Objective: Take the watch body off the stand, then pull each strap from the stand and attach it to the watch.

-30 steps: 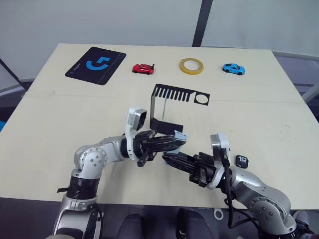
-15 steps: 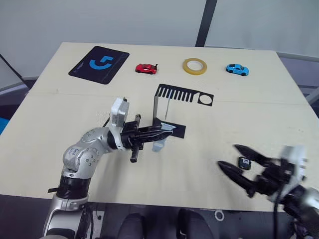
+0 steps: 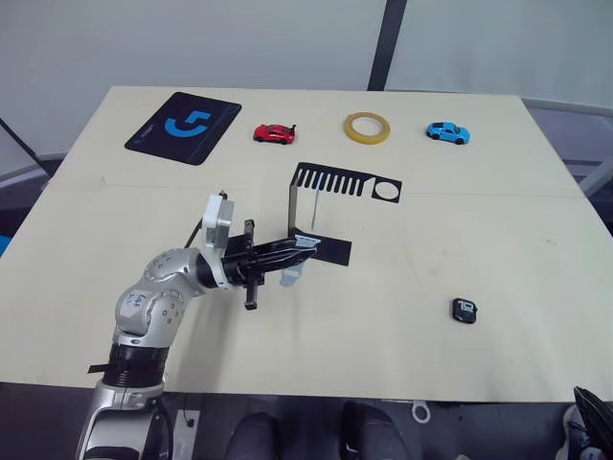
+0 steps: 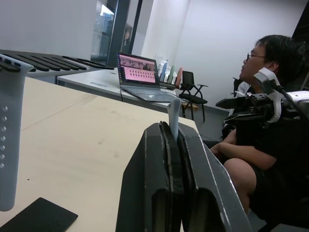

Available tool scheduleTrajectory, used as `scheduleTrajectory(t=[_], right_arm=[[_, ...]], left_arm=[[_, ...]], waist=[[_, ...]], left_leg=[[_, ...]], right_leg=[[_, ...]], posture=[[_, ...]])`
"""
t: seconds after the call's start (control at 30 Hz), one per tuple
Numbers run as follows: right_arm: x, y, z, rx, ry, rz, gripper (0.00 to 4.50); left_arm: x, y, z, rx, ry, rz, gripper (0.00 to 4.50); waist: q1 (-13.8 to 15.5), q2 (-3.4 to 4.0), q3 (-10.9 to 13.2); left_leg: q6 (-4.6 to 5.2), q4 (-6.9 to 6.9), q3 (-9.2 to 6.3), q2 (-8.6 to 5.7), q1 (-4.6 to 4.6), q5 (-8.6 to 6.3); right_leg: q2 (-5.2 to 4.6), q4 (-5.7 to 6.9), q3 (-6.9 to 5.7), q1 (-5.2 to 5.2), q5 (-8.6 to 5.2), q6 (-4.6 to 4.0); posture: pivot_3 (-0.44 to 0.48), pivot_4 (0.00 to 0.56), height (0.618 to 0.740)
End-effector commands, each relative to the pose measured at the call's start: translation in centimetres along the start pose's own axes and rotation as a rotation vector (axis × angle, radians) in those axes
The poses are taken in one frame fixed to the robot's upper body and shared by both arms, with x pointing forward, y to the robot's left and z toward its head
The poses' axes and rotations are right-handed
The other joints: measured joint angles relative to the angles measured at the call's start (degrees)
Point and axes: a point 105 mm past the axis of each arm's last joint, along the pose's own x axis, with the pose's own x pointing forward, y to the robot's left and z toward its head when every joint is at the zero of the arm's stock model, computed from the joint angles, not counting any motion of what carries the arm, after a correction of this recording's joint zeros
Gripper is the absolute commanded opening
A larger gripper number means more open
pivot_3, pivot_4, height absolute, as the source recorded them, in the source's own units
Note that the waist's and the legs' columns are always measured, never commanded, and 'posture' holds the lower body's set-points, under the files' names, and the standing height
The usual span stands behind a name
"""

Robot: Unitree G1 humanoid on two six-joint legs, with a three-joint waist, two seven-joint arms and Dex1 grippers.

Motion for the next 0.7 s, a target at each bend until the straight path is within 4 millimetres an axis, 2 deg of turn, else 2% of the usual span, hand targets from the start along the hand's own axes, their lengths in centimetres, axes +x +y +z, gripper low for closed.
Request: scheduleTrajectory(t=[0.03,0.2,0.3,0.4,0.53,0.7], right_arm=[[3.1,1.1,2.0,0.007,-0.019,-0.021,4.48],[7.2,5.2,3.5,0.174,0.009,0.069,4.48],[9.0,6.5,3.3,0.230,0.058,0.035,4.48],[10.2,7.0,2.4,0.210,0.132,-0.034,4.48],[11.8,8.7,1.7,0.220,0.171,-0.064,4.48],[12.2,9.6,0.8,0.216,0.200,-0.093,4.48]], left_arm=[[0.7,-0.6,0.1,0.031,-0.002,-0.039,0.00],[1.3,-1.3,0.1,0.085,0.008,-0.081,0.00],[1.7,-1.8,0.2,0.113,0.006,-0.097,0.00],[2.0,-2.2,0.2,0.129,0.002,-0.101,0.00],[2.1,-2.7,0.1,0.123,-0.002,-0.095,0.00],[2.2,-2.8,0.1,0.118,-0.002,-0.085,0.00]], waist=[[-0.32,0.03,-0.02],[0.32,0.13,-0.07],[0.56,0.13,-0.07],[0.49,0.13,-0.07],[0.32,0.13,-0.07],[0.32,0.13,-0.07]], left_leg=[[0.01,0.01,0.01,-0.01,0.01,-0.01],[-0.05,-0.01,-0.05,-0.02,-0.01,0.03],[-0.09,0.04,-0.08,-0.02,-0.05,0.07],[-0.06,0.08,-0.05,-0.08,-0.14,0.09],[-0.04,0.09,-0.05,-0.10,-0.14,0.10],[0.00,0.09,-0.03,-0.08,-0.16,0.09]], right_leg=[[-0.01,0.00,0.04,-0.01,0.01,-0.02],[0.02,0.14,0.02,-0.10,-0.04,-0.12],[0.06,0.23,-0.04,-0.11,-0.06,-0.15],[0.05,0.17,-0.03,-0.10,-0.05,-0.13],[0.04,0.15,0.01,-0.11,-0.01,-0.07],[0.09,0.16,-0.01,-0.12,-0.01,-0.06]], posture=[[0.000,0.150,0.737],[0.000,0.150,0.737],[0.000,0.150,0.737],[0.000,0.150,0.737],[0.000,0.150,0.737],[0.000,0.150,0.737]])
